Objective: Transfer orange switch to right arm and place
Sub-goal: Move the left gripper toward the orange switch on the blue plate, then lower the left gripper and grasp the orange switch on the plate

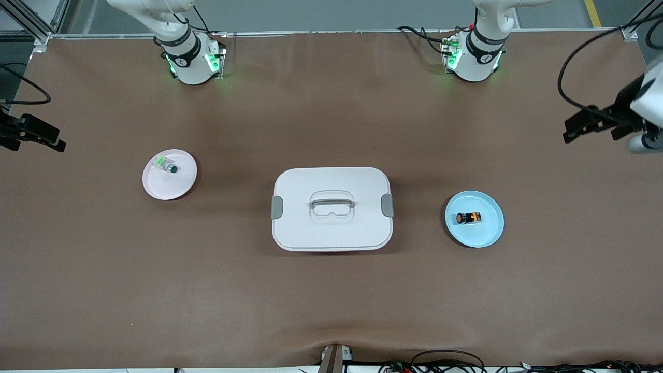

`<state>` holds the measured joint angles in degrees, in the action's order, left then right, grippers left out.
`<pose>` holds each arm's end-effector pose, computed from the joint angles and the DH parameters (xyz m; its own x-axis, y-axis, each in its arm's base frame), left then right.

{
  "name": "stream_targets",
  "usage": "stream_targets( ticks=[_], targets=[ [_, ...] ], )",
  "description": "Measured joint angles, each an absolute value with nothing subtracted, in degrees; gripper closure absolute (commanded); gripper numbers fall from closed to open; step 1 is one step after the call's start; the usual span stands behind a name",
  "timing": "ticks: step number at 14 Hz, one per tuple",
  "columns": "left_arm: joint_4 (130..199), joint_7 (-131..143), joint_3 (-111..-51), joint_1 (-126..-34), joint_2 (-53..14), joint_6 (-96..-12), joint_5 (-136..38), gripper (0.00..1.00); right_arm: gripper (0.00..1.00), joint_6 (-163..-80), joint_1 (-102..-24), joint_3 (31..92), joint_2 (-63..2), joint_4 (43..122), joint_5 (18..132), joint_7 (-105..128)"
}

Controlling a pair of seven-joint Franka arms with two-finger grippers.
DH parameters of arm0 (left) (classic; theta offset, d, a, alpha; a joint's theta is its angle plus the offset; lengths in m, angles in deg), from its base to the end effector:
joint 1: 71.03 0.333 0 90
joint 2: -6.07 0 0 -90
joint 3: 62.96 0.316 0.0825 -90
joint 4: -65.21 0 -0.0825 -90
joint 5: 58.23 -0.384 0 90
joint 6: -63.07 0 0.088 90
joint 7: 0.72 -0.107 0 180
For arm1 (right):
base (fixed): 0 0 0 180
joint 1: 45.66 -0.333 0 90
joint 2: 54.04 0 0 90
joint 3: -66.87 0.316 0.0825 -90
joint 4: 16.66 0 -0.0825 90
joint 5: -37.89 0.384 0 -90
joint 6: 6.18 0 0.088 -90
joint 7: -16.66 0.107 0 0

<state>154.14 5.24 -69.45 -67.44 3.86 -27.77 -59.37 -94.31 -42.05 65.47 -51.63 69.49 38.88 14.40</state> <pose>0.5670 -0.0253 0.6131 0.9986 0.0531 -0.0034 0.0531 -0.9985 -0.0160 0.5627 -0.0471 0.6297 0.9989 -0.0474 -0.0068 -0.0475 -0.9987 -0.0165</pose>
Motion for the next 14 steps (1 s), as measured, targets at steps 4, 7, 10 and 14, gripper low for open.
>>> stream_targets(
  ticks=[4, 7, 10, 14],
  targets=[
    [162.7, 5.2, -69.7, -67.0, 2.0, -40.8, -59.4, 0.00, 0.00, -94.3, -42.1, 65.5, -51.6, 69.5, 38.9, 14.4],
    [170.5, 5.2, -70.1, -67.3, 1.3, -50.5, -59.4, 0.00, 0.00, -94.3, -42.1, 65.5, -51.6, 69.6, 38.9, 14.4],
    [174.9, 5.3, -70.4, -67.8, -1.2, -55.4, -59.4, 0.00, 0.00, -94.3, -42.1, 65.5, -51.7, 69.6, 38.9, 14.4],
    [181.0, 6.3, -72.8, -68.0, -6.5, -69.8, -59.3, 0.00, 0.00, -94.3, -42.1, 65.5, -51.7, 69.6, 38.9, 14.4]
  ],
)
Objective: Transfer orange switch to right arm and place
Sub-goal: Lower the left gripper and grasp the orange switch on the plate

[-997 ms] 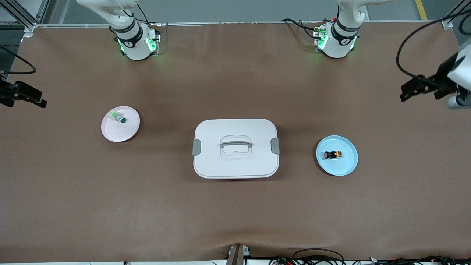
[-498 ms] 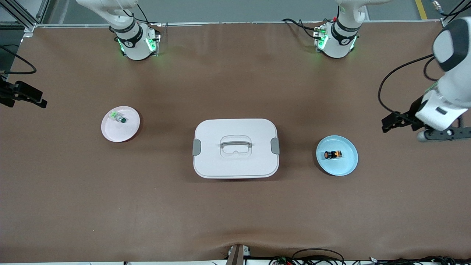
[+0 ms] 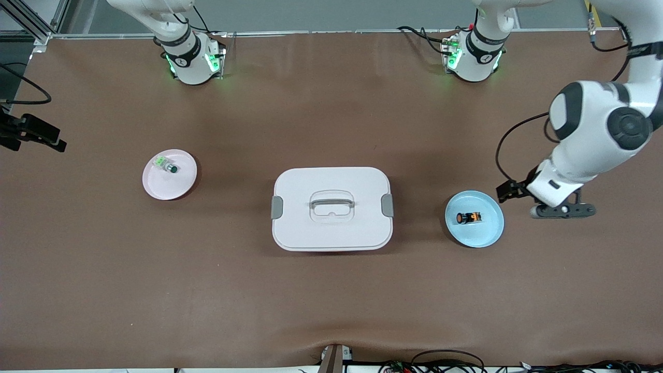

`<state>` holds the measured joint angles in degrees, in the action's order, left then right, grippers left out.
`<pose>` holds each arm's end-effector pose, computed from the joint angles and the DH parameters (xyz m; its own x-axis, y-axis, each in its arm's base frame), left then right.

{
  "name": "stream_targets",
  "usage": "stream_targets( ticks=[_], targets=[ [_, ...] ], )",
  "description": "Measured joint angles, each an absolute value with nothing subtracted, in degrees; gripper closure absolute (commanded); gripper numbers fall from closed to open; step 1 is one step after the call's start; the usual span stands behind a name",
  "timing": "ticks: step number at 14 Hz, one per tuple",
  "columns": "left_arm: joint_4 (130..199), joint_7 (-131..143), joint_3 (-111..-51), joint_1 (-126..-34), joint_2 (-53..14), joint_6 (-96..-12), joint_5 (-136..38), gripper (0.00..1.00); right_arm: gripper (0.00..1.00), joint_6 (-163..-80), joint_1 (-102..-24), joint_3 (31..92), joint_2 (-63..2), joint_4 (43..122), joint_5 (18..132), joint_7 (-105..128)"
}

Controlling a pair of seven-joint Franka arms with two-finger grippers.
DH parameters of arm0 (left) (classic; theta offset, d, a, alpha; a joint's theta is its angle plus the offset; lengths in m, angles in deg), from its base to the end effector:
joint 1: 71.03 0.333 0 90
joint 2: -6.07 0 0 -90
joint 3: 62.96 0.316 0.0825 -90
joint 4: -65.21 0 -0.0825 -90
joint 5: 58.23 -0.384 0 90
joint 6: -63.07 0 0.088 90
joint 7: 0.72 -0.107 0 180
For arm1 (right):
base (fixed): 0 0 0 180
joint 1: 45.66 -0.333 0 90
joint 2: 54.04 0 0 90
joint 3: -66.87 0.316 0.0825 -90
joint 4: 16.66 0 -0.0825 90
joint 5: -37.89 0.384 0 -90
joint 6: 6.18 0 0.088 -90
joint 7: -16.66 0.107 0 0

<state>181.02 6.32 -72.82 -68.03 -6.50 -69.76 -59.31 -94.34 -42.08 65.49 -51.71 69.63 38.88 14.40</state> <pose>0.5936 -0.0679 0.3517 0.9970 -0.0023 0.0777 -0.0048 -0.9995 0.0322 0.5624 -0.0466 0.6294 0.9989 -0.0465 -0.0074 -0.0467 -0.9988 -0.0166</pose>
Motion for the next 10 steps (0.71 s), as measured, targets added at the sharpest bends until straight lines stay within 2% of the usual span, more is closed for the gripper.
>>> stream_targets(
  ticks=[2, 10],
  targets=[
    [183.7, 6.3, -73.7, -68.0, -9.0, -75.3, -57.8, 0.00, 0.00, -94.3, -42.1, 65.5, -51.7, 69.6, 38.9, 14.4],
    [186.7, 6.4, -74.9, -67.8, -16.7, -86.2, -54.4, 0.00, 0.00, -94.3, -42.1, 65.5, -51.8, 69.7, 38.9, 14.4]
  ],
)
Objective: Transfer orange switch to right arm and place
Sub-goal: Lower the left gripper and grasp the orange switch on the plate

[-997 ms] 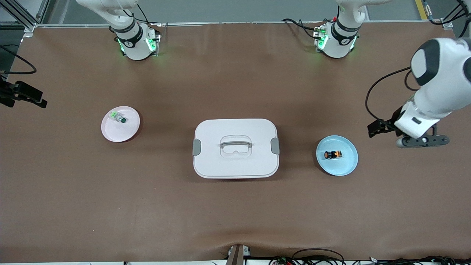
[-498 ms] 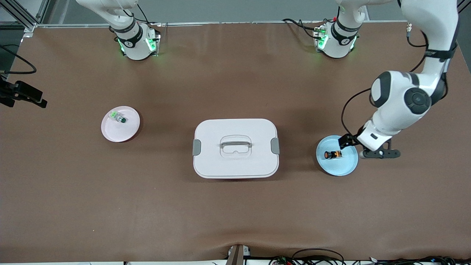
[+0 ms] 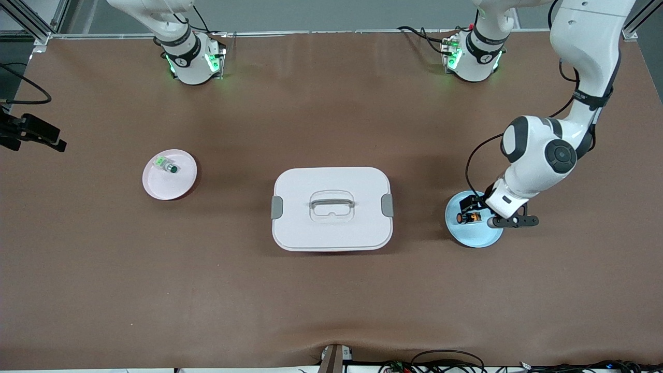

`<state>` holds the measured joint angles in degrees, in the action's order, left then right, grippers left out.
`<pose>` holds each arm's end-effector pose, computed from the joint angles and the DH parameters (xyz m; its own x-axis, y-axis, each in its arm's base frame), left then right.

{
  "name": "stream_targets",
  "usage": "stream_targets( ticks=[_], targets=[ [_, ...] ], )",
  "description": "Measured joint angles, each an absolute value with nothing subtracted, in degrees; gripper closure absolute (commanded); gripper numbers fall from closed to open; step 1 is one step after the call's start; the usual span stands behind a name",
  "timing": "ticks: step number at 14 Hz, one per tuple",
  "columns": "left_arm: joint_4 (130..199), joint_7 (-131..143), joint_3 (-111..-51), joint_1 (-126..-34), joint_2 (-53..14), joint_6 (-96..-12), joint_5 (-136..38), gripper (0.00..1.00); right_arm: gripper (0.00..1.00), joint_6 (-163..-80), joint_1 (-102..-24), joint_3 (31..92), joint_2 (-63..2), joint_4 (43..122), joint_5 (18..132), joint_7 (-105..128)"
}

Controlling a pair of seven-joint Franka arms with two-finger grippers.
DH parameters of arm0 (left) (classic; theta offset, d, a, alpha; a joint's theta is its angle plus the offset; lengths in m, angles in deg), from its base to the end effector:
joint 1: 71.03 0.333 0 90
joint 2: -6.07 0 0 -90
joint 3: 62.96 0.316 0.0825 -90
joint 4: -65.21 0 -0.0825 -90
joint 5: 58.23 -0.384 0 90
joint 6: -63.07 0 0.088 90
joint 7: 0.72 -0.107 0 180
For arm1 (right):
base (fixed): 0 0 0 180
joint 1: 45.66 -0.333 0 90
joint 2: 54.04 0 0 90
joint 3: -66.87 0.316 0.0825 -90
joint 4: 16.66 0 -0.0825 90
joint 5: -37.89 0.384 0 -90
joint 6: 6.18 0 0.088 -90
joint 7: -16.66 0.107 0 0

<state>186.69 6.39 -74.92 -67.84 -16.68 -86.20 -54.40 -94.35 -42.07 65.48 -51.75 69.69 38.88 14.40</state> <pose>0.5811 -0.0868 0.2351 0.9959 0.0512 0.0741 0.0413 -0.9907 0.1295 0.5622 -0.0468 0.6293 0.9989 -0.0469 -0.0075 -0.0470 -0.9988 -0.0166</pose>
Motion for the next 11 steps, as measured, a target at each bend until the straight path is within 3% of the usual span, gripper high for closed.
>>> stream_targets(
  ticks=[11],
  targets=[
    [186.9, 6.4, -74.9, -67.7, -21.8, -92.1, -54.2, 0.00, 0.00, -94.5, -42.1, 65.5, -51.8, 69.7, 38.9, 14.4]
  ],
)
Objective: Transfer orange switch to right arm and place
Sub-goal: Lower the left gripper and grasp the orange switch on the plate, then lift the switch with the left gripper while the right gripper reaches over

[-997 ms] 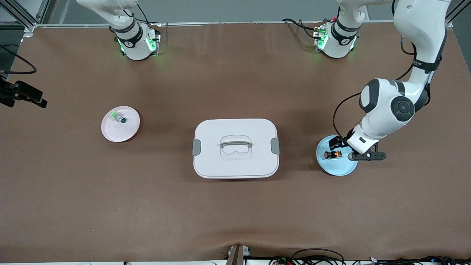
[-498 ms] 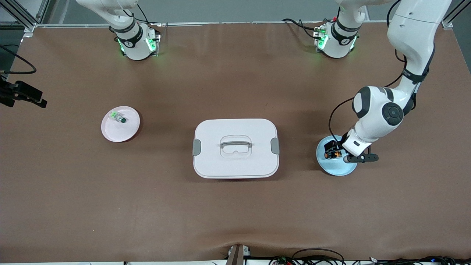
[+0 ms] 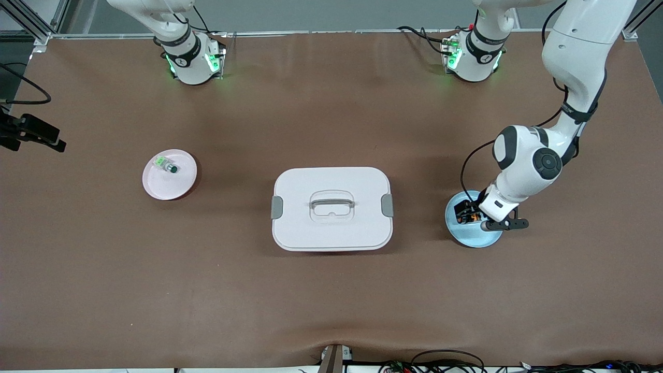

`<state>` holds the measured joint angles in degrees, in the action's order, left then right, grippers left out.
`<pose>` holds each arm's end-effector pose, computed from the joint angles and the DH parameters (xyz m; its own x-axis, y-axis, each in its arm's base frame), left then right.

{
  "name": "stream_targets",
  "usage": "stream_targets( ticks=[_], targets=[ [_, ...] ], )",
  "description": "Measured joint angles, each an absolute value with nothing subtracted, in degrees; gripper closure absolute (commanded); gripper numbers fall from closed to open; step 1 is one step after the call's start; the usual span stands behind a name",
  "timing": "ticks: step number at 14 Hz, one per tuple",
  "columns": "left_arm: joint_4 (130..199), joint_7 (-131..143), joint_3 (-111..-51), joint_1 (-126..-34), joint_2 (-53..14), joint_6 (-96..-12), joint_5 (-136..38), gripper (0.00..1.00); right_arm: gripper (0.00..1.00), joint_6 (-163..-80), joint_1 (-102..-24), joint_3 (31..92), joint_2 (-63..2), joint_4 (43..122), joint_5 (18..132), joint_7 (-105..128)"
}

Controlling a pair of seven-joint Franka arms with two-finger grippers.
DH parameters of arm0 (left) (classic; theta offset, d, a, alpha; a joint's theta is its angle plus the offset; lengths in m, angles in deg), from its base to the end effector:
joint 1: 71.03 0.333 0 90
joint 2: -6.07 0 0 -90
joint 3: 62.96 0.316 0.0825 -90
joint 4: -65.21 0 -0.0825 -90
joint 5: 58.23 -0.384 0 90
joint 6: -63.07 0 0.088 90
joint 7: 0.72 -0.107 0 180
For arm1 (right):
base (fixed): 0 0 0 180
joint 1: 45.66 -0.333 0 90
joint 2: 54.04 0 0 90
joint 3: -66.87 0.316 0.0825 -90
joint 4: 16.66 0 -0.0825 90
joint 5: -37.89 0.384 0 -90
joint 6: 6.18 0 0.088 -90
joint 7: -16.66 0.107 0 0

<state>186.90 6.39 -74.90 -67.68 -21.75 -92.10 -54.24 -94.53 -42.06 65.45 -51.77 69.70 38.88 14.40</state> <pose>0.5796 -0.0849 0.1928 0.9941 0.0703 0.0827 0.0579 -0.9880 0.1433 0.5624 -0.0472 0.6297 0.9989 -0.0476 -0.0042 -0.0477 -0.9987 -0.0165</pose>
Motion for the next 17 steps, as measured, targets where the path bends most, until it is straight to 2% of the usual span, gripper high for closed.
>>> stream_targets(
  ticks=[2, 4, 5, 6, 7, 13, 17],
  targets=[
    [186.9, 6.4, -74.9, -67.7, -22.6, -93.1, -54.2, 0.03, 0.00, -94.6, -42.1, 65.4, -51.8, 69.7, 38.9, 14.4],
    [186.8, 6.4, -74.9, -67.7, -23.1, -93.6, -54.2, 0.26, 0.00, -94.6, -42.1, 65.4, -51.8, 69.7, 38.9, 14.4],
    [186.7, 6.4, -74.9, -67.7, -23.2, -93.7, -54.2, 0.50, 0.00, -94.6, -42.1, 65.4, -51.8, 69.7, 38.9, 14.4],
    [186.7, 6.4, -74.9, -67.7, -23.2, -93.7, -54.2, 0.82, 0.00, -94.6, -42.1, 65.4, -51.8, 69.7, 38.9, 14.4],
    [186.7, 6.4, -74.9, -67.7, -23.2, -93.7, -54.2, 1.00, 0.00, -94.6, -42.1, 65.4, -51.8, 69.7, 38.9, 14.4],
    [184.5, 6.4, -75.1, -67.7, -21.3, -93.6, -54.2, 1.00, 0.00, -94.8, -42.1, 65.4, -51.8, 69.7, 38.9, 14.4],
    [177.1, 11.7, -77.7, -67.7, -16.8, -80.0, -54.1, 1.00, 0.00, -95.3, -42.0, 65.3, -51.8, 69.7, 38.9, 14.5]
  ],
)
